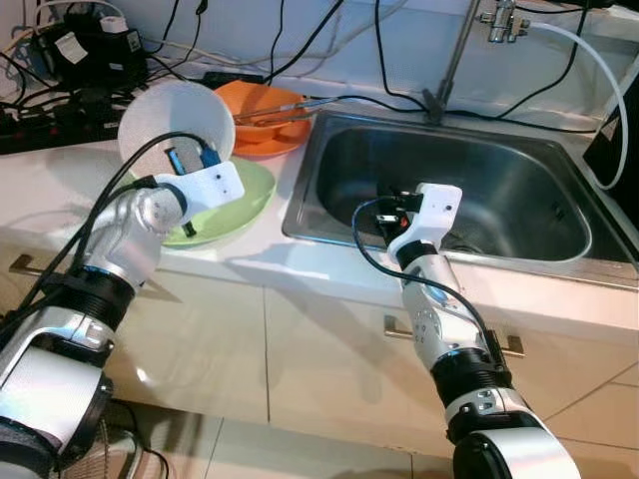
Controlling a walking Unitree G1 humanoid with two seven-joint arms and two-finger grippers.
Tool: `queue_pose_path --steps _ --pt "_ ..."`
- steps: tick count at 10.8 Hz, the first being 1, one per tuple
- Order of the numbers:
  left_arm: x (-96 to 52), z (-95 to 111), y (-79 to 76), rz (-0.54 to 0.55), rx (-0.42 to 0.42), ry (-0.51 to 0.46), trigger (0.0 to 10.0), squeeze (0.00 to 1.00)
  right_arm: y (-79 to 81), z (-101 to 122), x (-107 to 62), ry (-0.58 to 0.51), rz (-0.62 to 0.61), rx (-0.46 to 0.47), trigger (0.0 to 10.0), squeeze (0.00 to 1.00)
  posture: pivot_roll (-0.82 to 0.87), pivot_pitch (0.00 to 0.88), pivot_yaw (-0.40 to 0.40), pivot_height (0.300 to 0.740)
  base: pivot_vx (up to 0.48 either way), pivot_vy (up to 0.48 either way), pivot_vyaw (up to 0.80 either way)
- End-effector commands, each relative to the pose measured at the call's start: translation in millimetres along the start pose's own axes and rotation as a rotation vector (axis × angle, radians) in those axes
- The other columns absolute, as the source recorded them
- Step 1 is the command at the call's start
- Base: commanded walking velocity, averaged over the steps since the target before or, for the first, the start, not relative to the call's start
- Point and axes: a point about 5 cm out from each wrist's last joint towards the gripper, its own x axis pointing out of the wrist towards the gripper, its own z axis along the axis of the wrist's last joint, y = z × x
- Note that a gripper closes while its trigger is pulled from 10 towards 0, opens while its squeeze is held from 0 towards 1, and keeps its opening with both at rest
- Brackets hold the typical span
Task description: Kitchen organization
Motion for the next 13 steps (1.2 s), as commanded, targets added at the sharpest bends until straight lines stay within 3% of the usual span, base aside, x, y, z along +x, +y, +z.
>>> queue_pose_path --steps 1,3,4,5,6,8,10,13 --pt "-2.3 15 14.3 0.079 0.034 -0.053 0.0 0.0 -3.1 2 -0.7 -0.009 -0.013 0.006 10.0 0.0 0.25 0.0 -0.052 0.74 0.0 0.0 0.0" --pt "-8.6 38 24.6 0.181 0.128 -0.149 0.0 0.0 -2.1 4 0.1 -0.016 -0.011 0.011 10.0 0.0 0.25 0.0 -0.054 0.74 0.0 0.0 0.0" --pt "-16.6 72 22.1 0.23 0.187 -0.305 10.0 0.0 -2.1 9 2.4 -0.03 -0.007 0.011 10.0 0.0 0.25 0.0 -0.055 0.74 0.0 0.0 0.0" --pt "-21.9 94 13.9 0.235 0.193 -0.404 10.0 0.0 -4.7 18 5.8 -0.058 0.0 0.019 10.0 0.96 0.25 0.0 -0.056 0.74 0.0 0.0 0.0" --pt "-22.8 102 7.0 0.219 0.181 -0.432 10.0 0.0 -7.0 25 8.4 -0.082 -0.001 0.022 10.0 1.0 0.25 0.0 -0.056 0.74 0.0 0.0 0.0" --pt "-22.2 113 -22.7 0.143 0.146 -0.461 10.0 0.0 -11.1 52 15.5 -0.158 0.003 0.055 10.0 1.0 0.24 0.0 -0.051 0.74 0.0 0.0 0.0" --pt "-23.8 118 -35.9 0.105 0.126 -0.47 10.0 0.0 -8.9 68 16.8 -0.202 0.031 0.111 10.0 1.0 0.24 0.002 -0.052 0.74 0.0 0.0 0.0" --pt "-22.7 122 -44.5 0.063 0.139 -0.473 10.0 0.0 7.9 81 16.2 -0.225 0.152 0.167 10.0 1.0 0.24 0.005 -0.051 0.74 0.0 0.0 0.0"
